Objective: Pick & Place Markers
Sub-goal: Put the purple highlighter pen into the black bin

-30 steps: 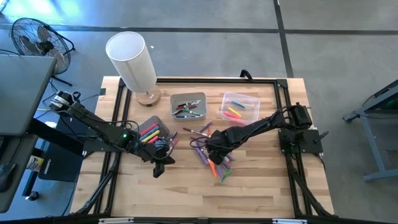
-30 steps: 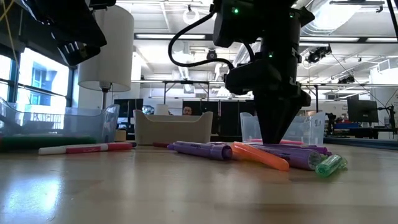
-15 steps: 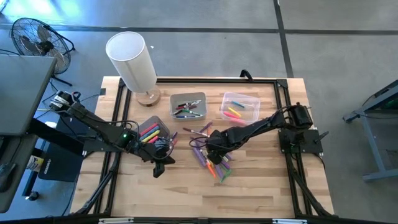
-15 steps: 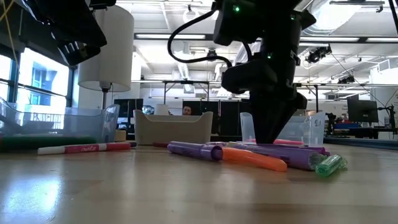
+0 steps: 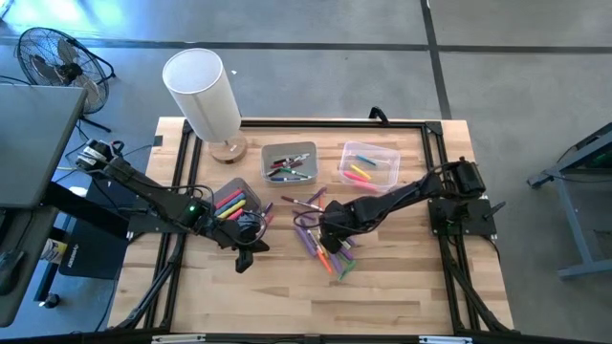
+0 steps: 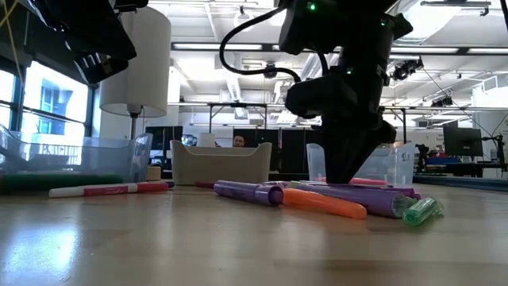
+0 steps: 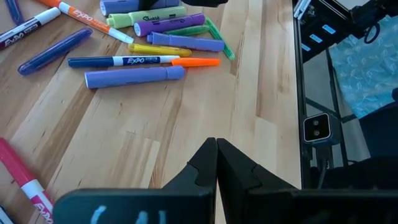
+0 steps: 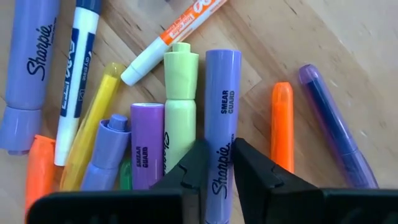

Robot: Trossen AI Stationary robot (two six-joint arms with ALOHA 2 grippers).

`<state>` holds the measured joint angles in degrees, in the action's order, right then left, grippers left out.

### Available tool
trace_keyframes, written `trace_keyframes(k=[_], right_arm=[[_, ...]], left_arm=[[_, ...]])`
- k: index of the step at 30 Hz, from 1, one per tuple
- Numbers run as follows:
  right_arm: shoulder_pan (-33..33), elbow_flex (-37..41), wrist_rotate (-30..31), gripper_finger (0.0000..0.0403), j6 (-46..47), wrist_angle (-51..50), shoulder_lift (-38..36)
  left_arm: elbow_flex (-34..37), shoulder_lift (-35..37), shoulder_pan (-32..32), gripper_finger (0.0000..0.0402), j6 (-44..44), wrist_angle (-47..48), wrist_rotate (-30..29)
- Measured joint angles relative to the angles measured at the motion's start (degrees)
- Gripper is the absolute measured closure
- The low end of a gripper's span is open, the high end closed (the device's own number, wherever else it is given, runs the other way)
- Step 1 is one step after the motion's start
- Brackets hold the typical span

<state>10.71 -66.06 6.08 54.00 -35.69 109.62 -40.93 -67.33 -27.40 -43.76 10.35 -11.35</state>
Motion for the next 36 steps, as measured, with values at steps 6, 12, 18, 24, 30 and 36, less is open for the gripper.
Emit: trace_keyframes(k=[6,12,18,24,30,36], right_arm=[[1.2,0.1,2.4,0.0383,0.0,0.3,-1.1],[1.4,0.3,3.6,0.0402,-0.3,-0.2,-3.1],[1.1,0.2,1.0,0.0386,-3.7,0.0,-2.9],[1.3,0.2,2.0,0.0368,-3.5,0.0,-2.8],[1.3,0.3,2.4,0.0331,-4.1,-0.2,-2.7],[1.3,0.4,4.0,0.0301,-5.0,-0.7,-2.5]], left_arm=[[0.0,0.0,0.0,0.0401,0.0,0.0,0.0],[0.0,0.0,0.0,0.0401,0.0,-0.1,0.0],[0.0,0.0,0.0,0.0401,0.0,-0.1,0.0],[0.0,0.0,0.0,0.0401,-0.2,-0.2,0.1],[0.0,0.0,0.0,0.0401,-0.2,-0.2,0.8],[0.0,0.0,0.0,0.0401,-0.2,-0.3,1.0]])
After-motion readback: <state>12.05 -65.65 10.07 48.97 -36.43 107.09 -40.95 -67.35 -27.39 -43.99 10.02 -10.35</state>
